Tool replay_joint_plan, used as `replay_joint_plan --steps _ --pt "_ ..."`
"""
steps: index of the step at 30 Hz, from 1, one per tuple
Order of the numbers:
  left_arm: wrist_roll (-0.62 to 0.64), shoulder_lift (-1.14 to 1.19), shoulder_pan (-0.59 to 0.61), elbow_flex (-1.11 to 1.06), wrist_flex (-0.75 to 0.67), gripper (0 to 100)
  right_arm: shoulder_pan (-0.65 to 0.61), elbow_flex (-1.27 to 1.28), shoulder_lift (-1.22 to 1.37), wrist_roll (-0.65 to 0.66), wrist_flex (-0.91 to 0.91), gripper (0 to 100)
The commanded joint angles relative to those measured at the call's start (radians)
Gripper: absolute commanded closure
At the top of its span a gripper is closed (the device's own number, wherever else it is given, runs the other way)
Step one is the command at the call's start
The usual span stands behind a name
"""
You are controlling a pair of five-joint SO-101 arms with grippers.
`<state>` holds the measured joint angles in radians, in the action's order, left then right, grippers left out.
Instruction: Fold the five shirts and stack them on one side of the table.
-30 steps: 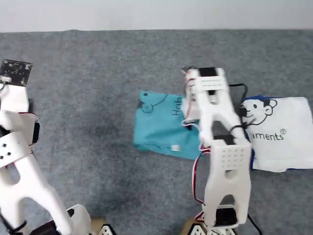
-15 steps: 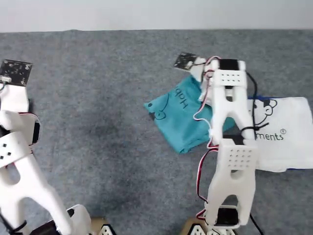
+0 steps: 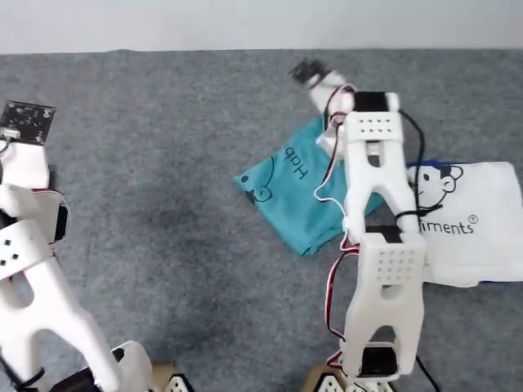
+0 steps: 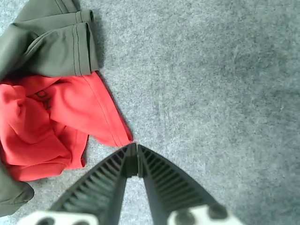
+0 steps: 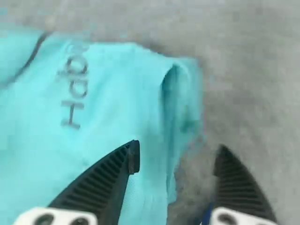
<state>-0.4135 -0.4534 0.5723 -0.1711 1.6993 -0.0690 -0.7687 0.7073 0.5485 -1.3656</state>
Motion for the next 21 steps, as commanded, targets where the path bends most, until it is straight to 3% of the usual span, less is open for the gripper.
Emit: replay_joint_plan --steps 1,10,14,19,21 --pt "-0.009 -0.029 0.002 0.007 0.009 99 0.033 -0.061 -0.119 -0.296 -0.004 70.1" --pt "-0.009 -0.029 -0.003 0.007 0.009 99 -0.028 -0.064 -0.219 -0.79 -0.34 70.0" --pt "-0.009 -0.029 -0.003 0.008 0.009 99 -0.074 -0.06 -0.216 -1.036 -0.406 70.0" --pt "-0.009 -0.029 -0.003 0.008 0.009 99 -0.128 -0.058 -0.173 -1.158 -0.386 69.1" --pt "-0.009 -0.029 -0.003 0.008 0.009 99 -0.147 -0.058 -0.128 -1.203 -0.371 64.4"
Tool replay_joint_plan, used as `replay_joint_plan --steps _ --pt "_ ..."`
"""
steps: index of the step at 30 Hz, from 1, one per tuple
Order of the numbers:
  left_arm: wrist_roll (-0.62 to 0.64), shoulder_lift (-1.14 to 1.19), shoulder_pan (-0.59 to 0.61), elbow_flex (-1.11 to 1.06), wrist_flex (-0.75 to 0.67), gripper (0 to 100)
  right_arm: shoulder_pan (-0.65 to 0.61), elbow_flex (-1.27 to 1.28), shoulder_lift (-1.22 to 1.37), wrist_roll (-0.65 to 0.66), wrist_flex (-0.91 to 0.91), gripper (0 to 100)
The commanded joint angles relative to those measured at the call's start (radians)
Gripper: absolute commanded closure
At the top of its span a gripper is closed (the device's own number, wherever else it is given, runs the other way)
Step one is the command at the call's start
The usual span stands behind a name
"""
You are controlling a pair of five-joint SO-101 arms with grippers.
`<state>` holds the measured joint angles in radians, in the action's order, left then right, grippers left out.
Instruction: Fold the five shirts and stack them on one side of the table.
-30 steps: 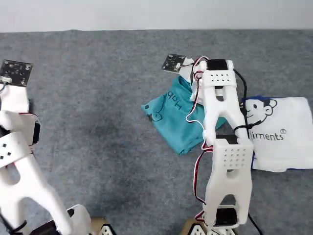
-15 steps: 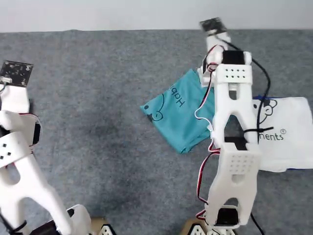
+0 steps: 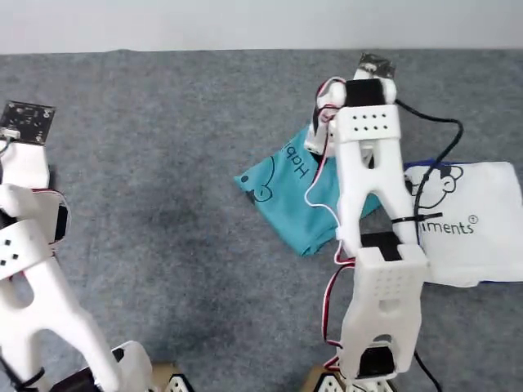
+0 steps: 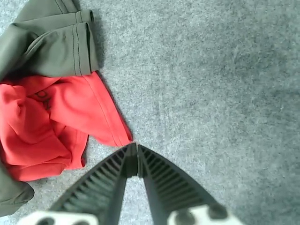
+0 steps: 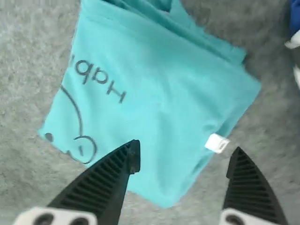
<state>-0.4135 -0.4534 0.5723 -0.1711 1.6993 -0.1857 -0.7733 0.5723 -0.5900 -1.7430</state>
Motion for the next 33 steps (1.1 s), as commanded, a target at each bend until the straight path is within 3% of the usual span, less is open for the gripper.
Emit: replay_joint_plan --steps 1,5,14,18,23,25,33 --pt "-0.009 -0.029 -0.003 0.008 0.009 99 -0.036 -0.054 0.033 -0.086 0.016 60.8" --pt "-0.009 -0.029 0.003 0.008 0.009 99 -0.042 -0.06 0.128 -0.163 0.065 52.3" --pt "-0.011 -0.031 0.003 0.007 0.011 99 -0.035 -0.06 0.318 -0.175 0.202 60.0" --pt "-0.011 -0.031 0.003 0.005 0.011 99 -0.033 -0.06 0.397 -0.169 0.232 69.0" --pt "-0.011 -0.029 0.003 0.005 0.011 99 -0.025 -0.06 0.423 -0.163 0.202 90.4" --pt "-0.011 -0.029 0.003 0.005 0.009 99 -0.018 -0.06 0.42 -0.107 0.186 99.1" --pt "-0.011 -0.029 0.003 0.005 0.009 99 0.054 -0.184 0.377 0.167 0.004 98.9"
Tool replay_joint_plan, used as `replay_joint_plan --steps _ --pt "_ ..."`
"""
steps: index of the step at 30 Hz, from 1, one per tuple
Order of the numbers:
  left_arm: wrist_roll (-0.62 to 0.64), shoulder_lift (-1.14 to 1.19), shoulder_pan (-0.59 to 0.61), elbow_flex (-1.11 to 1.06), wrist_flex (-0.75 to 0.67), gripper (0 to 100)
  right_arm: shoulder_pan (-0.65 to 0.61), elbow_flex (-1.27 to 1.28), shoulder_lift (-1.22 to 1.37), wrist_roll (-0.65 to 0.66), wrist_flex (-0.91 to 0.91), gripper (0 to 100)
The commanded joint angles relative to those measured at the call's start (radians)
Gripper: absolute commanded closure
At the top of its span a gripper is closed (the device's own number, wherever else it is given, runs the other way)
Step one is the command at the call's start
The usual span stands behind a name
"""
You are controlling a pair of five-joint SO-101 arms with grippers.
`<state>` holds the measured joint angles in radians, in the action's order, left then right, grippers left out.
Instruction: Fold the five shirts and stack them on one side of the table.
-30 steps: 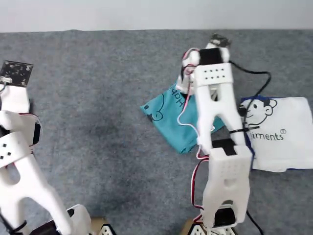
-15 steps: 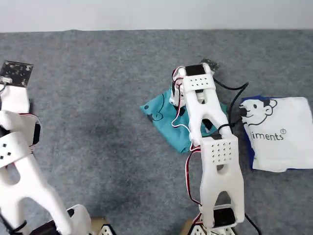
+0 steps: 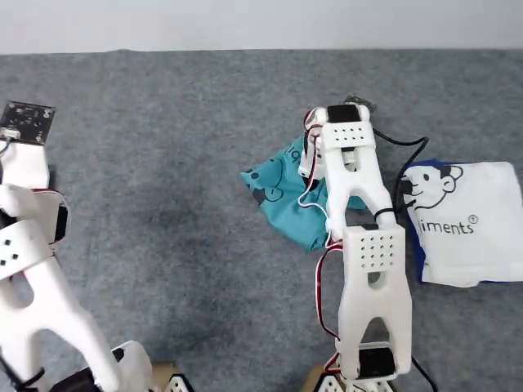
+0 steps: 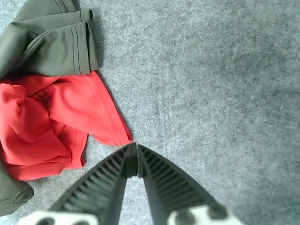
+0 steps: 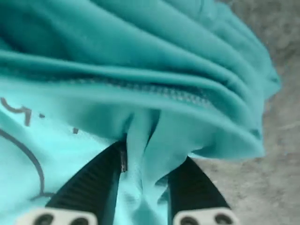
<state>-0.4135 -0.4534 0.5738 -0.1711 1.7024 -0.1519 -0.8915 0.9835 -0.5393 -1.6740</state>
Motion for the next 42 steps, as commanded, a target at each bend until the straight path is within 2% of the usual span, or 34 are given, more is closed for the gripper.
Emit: replay_joint_plan --steps 1,7,15,21,26,34,42 --pt "-0.011 -0.029 0.002 0.005 0.006 99 0.036 -0.097 -0.047 0.18 -0.099 98.9" --pt "-0.011 -0.029 0.002 0.008 0.006 99 0.137 -0.086 -0.209 0.52 -0.127 98.9" --pt "-0.011 -0.029 0.002 0.008 0.006 99 0.199 0.163 -0.622 0.868 -0.124 98.9" --pt "-0.011 -0.029 0.002 0.008 0.006 99 0.228 0.353 -0.883 0.99 -0.124 98.9" --pt "-0.011 -0.031 0.002 0.008 0.006 99 0.32 0.456 -1.023 1.106 -0.122 98.9" --pt "-0.011 -0.031 0.002 0.008 0.008 99 0.552 0.488 -1.053 1.343 -0.122 98.9" --pt "-0.011 -0.031 0.002 0.008 0.008 99 0.639 0.491 -1.043 1.456 -0.12 98.9"
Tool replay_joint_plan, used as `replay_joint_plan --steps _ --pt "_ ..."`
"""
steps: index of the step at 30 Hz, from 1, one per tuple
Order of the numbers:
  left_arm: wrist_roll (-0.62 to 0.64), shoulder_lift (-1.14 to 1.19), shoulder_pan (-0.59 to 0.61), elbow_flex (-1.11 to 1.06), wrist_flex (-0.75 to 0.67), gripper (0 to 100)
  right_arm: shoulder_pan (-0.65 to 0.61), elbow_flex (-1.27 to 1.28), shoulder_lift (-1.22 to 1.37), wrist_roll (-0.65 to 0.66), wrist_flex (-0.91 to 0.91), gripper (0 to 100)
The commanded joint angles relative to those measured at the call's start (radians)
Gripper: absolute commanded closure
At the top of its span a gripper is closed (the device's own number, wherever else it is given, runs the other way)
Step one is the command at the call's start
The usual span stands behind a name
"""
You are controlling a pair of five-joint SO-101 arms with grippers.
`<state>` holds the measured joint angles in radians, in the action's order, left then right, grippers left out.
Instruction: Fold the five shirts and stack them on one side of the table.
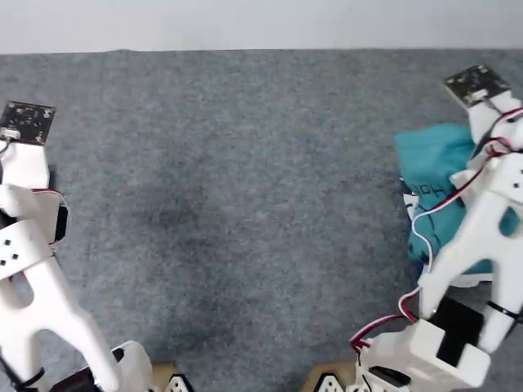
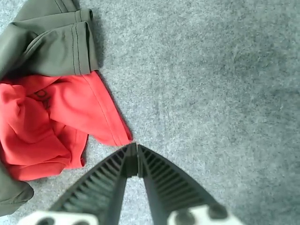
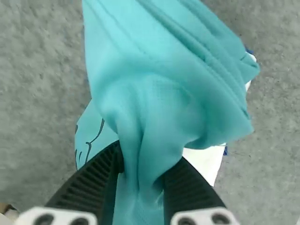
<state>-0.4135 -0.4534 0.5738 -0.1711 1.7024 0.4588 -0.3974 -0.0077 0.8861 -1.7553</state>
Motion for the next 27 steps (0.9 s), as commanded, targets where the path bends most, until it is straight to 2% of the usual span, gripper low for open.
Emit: replay_joint_plan --steps 1,7,19,27 --pt "-0.011 -0.031 0.002 0.008 0.008 99 0.033 -0.002 -0.051 0.038 -0.039 98.9" --pt "-0.011 -0.031 0.002 0.008 0.008 99 0.073 -0.006 0.047 0.104 0.004 98.9" --pt "-0.011 -0.031 0.002 0.005 0.008 99 0.136 -0.006 0.186 0.115 0.28 97.8" --pt "-0.011 -0.031 0.002 0.005 0.008 99 0.153 -0.023 0.183 0.129 0.302 77.6"
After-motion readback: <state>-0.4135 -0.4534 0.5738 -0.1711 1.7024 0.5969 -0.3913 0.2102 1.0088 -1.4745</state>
